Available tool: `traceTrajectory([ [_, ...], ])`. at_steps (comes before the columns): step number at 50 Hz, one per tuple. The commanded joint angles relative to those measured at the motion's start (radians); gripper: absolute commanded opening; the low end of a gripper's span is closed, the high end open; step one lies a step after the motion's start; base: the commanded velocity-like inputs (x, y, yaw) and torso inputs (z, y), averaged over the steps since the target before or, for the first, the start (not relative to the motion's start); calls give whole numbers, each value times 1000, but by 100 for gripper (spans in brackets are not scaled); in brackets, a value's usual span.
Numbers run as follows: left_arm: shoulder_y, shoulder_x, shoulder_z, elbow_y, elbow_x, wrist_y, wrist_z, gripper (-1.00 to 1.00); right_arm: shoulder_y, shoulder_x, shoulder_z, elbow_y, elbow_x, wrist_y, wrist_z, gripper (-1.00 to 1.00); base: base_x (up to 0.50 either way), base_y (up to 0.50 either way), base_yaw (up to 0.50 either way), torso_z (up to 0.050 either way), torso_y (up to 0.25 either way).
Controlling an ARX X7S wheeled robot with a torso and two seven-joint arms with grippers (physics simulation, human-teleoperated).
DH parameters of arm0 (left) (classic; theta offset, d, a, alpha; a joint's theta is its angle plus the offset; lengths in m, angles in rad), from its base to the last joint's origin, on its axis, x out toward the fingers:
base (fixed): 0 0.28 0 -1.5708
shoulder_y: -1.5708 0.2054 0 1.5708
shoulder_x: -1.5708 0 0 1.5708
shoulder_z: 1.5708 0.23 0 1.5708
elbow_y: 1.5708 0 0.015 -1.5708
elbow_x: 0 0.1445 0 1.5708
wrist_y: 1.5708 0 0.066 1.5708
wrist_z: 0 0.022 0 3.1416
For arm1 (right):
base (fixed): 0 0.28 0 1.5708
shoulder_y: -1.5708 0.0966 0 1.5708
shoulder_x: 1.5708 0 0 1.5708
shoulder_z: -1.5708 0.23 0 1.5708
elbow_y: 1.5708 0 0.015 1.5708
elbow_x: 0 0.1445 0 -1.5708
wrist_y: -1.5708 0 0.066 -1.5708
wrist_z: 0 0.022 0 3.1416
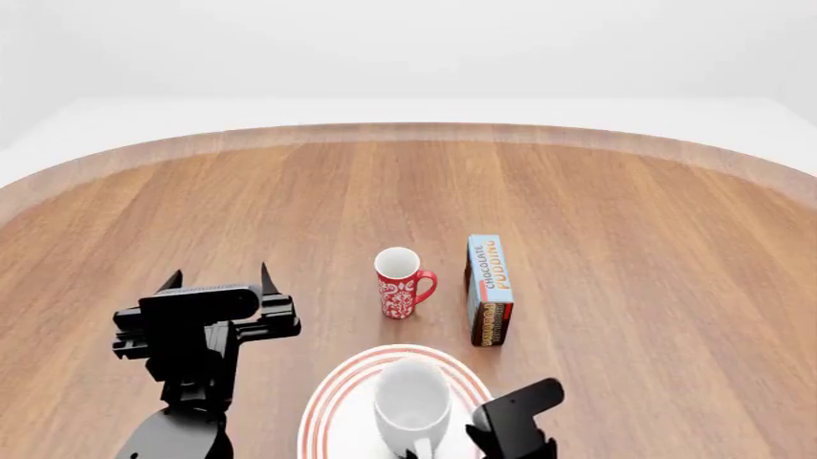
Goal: Pick up the white mug and put it on the plate, and put the chocolate pudding to the right of the plate.
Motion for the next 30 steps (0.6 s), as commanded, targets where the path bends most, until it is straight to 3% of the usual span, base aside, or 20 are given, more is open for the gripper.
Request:
traceTrajectory([
  [1, -1, -2, 3, -5, -3, 5, -2, 100, -11, 27, 42, -131, 60, 51, 54, 100, 0, 0, 0, 0, 0],
  [20, -5, -7, 8, -6, -7, 5, -7, 100, 28, 84, 246, -395, 286, 186, 242, 100, 0, 0, 0, 0, 0],
  [23, -6, -8, 9, -5, -8, 3, -8, 100, 86, 89, 308, -350, 275, 196, 305, 100, 0, 0, 0, 0, 0],
  [24, -6, -9, 9, -4, -8, 3, -8, 100, 120, 88, 355, -313, 368, 222, 302, 100, 0, 0, 0, 0, 0],
  [27, -8, -11, 9, 0, -9, -2, -11, 100, 207, 102, 415, -292, 418, 249, 360, 100, 0, 0, 0, 0, 0],
  [30, -10, -12, 9, 2, -11, -4, -12, 100, 291, 123, 427, -283, 420, 269, 394, 100, 0, 0, 0, 0, 0],
])
